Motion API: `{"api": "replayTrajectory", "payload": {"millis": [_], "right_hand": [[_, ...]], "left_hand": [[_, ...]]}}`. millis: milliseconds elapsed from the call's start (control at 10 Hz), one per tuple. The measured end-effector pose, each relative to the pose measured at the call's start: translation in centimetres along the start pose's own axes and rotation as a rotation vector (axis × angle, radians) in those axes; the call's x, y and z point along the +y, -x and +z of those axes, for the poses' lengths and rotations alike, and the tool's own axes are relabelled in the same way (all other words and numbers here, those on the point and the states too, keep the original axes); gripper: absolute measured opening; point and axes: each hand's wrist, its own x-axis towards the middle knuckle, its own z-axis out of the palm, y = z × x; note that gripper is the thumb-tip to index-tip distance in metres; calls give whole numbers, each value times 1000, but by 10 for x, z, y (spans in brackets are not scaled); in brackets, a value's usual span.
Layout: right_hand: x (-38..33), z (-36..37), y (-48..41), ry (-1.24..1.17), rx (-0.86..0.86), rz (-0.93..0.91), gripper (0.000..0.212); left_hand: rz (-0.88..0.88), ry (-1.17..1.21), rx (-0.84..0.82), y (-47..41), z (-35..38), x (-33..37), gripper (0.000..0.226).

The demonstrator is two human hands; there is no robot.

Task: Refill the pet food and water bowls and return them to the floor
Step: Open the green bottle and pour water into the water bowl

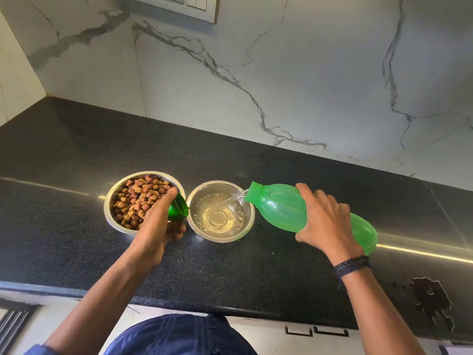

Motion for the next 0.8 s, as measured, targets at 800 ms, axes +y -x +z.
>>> {"api": "replayTrajectory", "payload": {"millis": [800], "right_hand": [[-1, -4, -3, 8, -18, -5, 109]], "left_hand": [[-9, -1, 5, -1, 1, 0, 32]]}}
